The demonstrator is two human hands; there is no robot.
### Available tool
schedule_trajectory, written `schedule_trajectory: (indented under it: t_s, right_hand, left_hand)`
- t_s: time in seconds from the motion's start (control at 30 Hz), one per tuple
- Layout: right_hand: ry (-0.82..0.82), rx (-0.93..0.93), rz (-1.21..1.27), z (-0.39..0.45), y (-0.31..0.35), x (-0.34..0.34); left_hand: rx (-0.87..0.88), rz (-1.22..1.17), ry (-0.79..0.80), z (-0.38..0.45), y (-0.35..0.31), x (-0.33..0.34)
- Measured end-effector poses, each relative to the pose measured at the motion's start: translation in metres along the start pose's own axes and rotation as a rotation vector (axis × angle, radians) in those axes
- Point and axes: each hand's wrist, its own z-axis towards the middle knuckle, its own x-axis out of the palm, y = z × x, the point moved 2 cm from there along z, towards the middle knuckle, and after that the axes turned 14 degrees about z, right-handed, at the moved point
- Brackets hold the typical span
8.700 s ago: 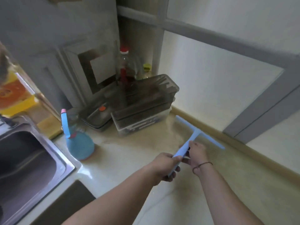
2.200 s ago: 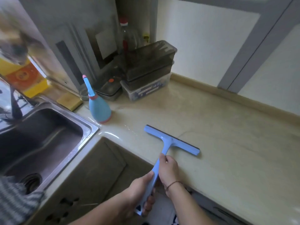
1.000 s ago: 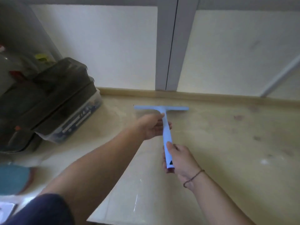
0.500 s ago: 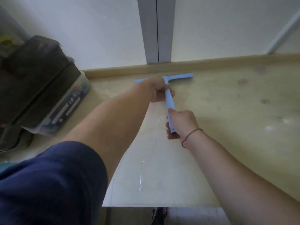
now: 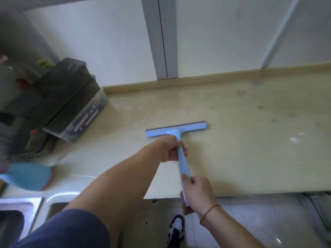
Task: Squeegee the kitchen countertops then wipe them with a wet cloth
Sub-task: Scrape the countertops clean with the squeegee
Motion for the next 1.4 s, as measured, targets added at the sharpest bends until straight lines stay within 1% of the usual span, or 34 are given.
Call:
schedule_trajectory:
  t_s: [0.17, 0.27, 0.33, 0.47, 0.6, 0.73, 0.83, 0.9, 1.0, 1.07, 1.17, 1.4]
  right_hand:
    - [-0.015, -0.052, -0.176, -0.035, -0.046, -0.009]
    - [0.005, -0.035, -0.205, -0.052, -0.064, -0.015]
    - [0.0, -0.055, -0.214, -0.062, -0.061, -0.017]
    - [0.015, -0.077, -0.141, -0.074, -0.049, -0.019]
    - [0.057, -0.03, -0.15, -0.083, -0.052, -0.023]
    - [0.075, -0.112, -0.236, -0.082, -0.052, -0.029]
    - [0.152, -0.117, -0.261, -0.084, -0.045, -0.034]
    - [0.19, -0.126, -0.185, -0.085, -0.033, -0.041]
    - [0.206, -0.098, 0.017, -0.083, -0.004, -0.054]
    - [0.192, -0.152, 0.033, -0.074, 0.017, -0.065]
    - [0.127, -0.222, 0.02, -0.044, 0.051, -0.082]
    - [-0.005, -0.228, 0.054, 0.068, 0.125, -0.098]
  left_hand:
    - [-0.019, 0.026, 0.013, -0.031, 0.047, 0.018]
    - [-0.016, 0.032, 0.016, -0.047, 0.068, 0.029]
    - [0.001, 0.027, -0.021, -0.055, 0.073, 0.034]
    - [0.022, 0.05, -0.102, -0.066, 0.071, 0.039]
    - [0.009, 0.028, -0.117, -0.073, 0.079, 0.042]
    - [0.01, -0.011, -0.125, -0.075, 0.082, 0.045]
    - [-0.01, 0.015, -0.088, -0.075, 0.078, 0.042]
    - [0.01, 0.017, -0.053, -0.074, 0.067, 0.04]
    - [0.123, 0.0, 0.006, -0.074, 0.033, 0.043]
    - [0.199, -0.006, 0.041, -0.074, 0.001, 0.052]
    - [0.247, -0.01, 0.062, -0.056, -0.05, 0.066]
    - [0.239, -0.005, 0.033, 0.026, -0.156, 0.08]
